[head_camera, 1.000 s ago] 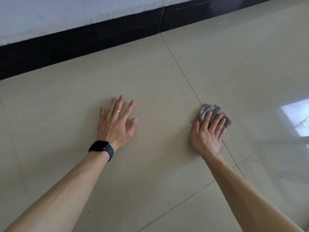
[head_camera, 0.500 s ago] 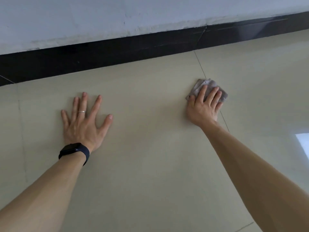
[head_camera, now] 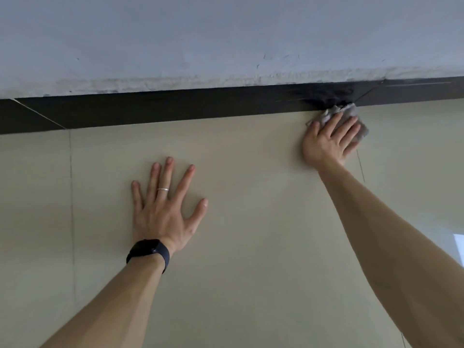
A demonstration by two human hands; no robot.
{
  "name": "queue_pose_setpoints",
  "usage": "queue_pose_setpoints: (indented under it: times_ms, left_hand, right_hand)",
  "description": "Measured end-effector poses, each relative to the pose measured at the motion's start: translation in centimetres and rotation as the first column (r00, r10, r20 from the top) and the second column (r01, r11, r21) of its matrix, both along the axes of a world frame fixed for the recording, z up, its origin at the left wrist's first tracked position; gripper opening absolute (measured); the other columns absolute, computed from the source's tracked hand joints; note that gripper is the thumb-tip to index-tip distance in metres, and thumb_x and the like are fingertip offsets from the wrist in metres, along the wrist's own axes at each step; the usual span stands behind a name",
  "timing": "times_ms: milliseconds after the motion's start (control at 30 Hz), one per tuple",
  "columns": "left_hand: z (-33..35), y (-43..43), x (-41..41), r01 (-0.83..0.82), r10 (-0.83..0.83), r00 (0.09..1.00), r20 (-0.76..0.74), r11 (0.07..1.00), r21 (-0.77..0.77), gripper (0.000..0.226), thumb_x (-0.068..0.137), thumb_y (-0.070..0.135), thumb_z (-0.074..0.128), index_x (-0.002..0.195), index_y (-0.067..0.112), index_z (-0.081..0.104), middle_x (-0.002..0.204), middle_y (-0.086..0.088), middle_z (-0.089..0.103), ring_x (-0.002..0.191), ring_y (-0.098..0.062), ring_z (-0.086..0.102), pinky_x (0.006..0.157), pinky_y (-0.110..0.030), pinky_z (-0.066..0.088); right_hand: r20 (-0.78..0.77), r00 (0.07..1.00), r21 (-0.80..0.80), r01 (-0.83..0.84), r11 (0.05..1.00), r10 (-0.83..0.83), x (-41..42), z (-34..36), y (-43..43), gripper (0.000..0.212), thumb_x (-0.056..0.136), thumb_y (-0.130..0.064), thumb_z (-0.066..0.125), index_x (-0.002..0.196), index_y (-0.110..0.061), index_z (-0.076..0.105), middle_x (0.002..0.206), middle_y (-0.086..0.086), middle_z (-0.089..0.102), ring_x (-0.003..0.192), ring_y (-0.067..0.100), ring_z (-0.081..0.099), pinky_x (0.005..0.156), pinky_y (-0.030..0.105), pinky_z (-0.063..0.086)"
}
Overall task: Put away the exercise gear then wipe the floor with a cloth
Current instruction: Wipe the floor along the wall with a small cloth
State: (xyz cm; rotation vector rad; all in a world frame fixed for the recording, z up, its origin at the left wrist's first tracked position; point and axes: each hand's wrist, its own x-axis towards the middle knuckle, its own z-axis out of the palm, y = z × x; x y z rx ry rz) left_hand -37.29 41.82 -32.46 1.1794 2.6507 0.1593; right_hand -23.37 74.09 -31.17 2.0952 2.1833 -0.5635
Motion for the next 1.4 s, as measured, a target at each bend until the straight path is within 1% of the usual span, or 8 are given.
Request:
queue_pose_setpoints:
  times_ms: [300, 500, 667, 833, 1100, 1167, 1300, 1400]
  left_hand:
    - [0.3, -0.1, 0.0, 0.005, -0.004, 1.000, 0.011, 1.000, -0.030, 0.074, 0.089, 0.074, 0.024, 0.155, 0.048, 0.003, 0.166, 0.007, -0.011, 0.153, -0.018, -0.007, 0.121, -0.057, 0.002]
    - [0.6, -0.4, -0.1, 0.008, -0.008, 0.998, 0.058, 1.000, -0.006, 0.067, 0.093, 0.064, 0.024, 0.154, 0.049, 0.001, 0.166, 0.008, -0.013, 0.153, -0.018, -0.008, 0.121, -0.058, 0.000]
    - [0.5, -0.5, -0.2, 0.020, -0.020, 0.998, 0.064, 1.000, -0.005, 0.065, 0.096, 0.064, 0.024, 0.154, 0.049, 0.001, 0.166, 0.006, -0.013, 0.153, -0.020, -0.009, 0.120, -0.057, -0.002]
    - [0.5, -0.5, -0.2, 0.006, -0.007, 0.998, 0.061, 1.000, 0.023, 0.065, 0.096, 0.063, 0.028, 0.155, 0.048, 0.005, 0.166, 0.006, -0.011, 0.153, -0.019, -0.008, 0.121, -0.057, -0.001]
    - [0.1, -0.7, 0.0, 0.022, -0.021, 1.000, -0.007, 0.996, 0.084, 0.065, 0.094, 0.065, 0.026, 0.155, 0.045, 0.014, 0.167, 0.004, 0.000, 0.154, -0.021, 0.001, 0.120, -0.059, 0.003]
    - [0.0, -0.7, -0.1, 0.022, -0.022, 1.000, -0.010, 0.995, 0.095, 0.064, 0.094, 0.065, 0.025, 0.154, 0.046, 0.015, 0.167, 0.003, 0.001, 0.154, -0.021, 0.002, 0.120, -0.058, 0.003]
    - [-0.2, -1.0, 0.5, 0.044, -0.038, 0.998, -0.048, 0.991, 0.128, 0.058, 0.098, 0.057, 0.030, 0.153, 0.040, 0.027, 0.166, -0.001, 0.015, 0.152, -0.024, 0.012, 0.119, -0.058, 0.006]
    - [0.0, -2.1, 2.6, 0.028, -0.018, 0.998, -0.058, 0.985, 0.168, 0.052, 0.099, 0.042, 0.035, 0.150, 0.031, 0.039, 0.161, -0.008, 0.030, 0.149, -0.029, 0.025, 0.117, -0.058, 0.016]
  right_hand:
    - [-0.004, 0.850, 0.081, -0.524, 0.848, 0.526, -1.0, 0.0, -15.4, 0.062, 0.104, -0.047, 0.021, 0.160, -0.027, 0.002, 0.167, 0.010, -0.003, 0.154, 0.027, -0.006, 0.123, 0.049, -0.001]
    - [0.011, 0.601, -0.024, -0.799, 0.601, 0.799, 3.0, 1.1, -18.0, 0.059, 0.103, -0.053, 0.012, 0.159, -0.036, 0.002, 0.167, -0.001, -0.002, 0.154, 0.018, -0.004, 0.124, 0.045, 0.007]
    - [0.047, 0.818, -0.130, -0.564, 0.815, 0.573, 2.5, 1.6, -10.9, 0.062, 0.105, -0.051, 0.013, 0.159, -0.027, -0.007, 0.166, 0.011, -0.015, 0.152, 0.030, -0.014, 0.123, 0.052, 0.000]
    - [0.087, 0.835, -0.059, -0.540, 0.840, 0.543, 5.4, 0.9, -18.3, 0.066, 0.102, -0.051, 0.013, 0.160, -0.022, -0.002, 0.166, 0.018, -0.007, 0.153, 0.034, -0.008, 0.123, 0.056, 0.005]
    - [0.018, 0.328, -0.102, -0.939, 0.328, 0.944, 14.6, 1.8, -29.1, 0.067, 0.102, -0.060, 0.020, 0.160, -0.029, 0.005, 0.167, 0.010, -0.004, 0.154, 0.027, -0.005, 0.121, 0.050, 0.008]
    - [0.036, 0.394, -0.051, -0.917, 0.395, 0.918, 14.4, 1.3, -25.7, 0.067, 0.101, -0.062, 0.015, 0.159, -0.031, 0.004, 0.167, 0.007, -0.004, 0.154, 0.023, -0.006, 0.123, 0.049, 0.007]
    - [0.045, 0.772, -0.020, -0.633, 0.774, 0.634, 12.6, 0.4, -23.1, 0.066, 0.099, -0.060, 0.006, 0.158, -0.034, -0.007, 0.166, 0.007, -0.016, 0.151, 0.021, -0.020, 0.123, 0.052, -0.001]
    - [0.056, 0.799, 0.008, -0.599, 0.800, 0.598, 13.3, 0.1, -28.2, 0.066, 0.101, -0.055, 0.016, 0.159, -0.031, -0.004, 0.166, 0.013, -0.012, 0.152, 0.026, -0.018, 0.123, 0.050, -0.004]
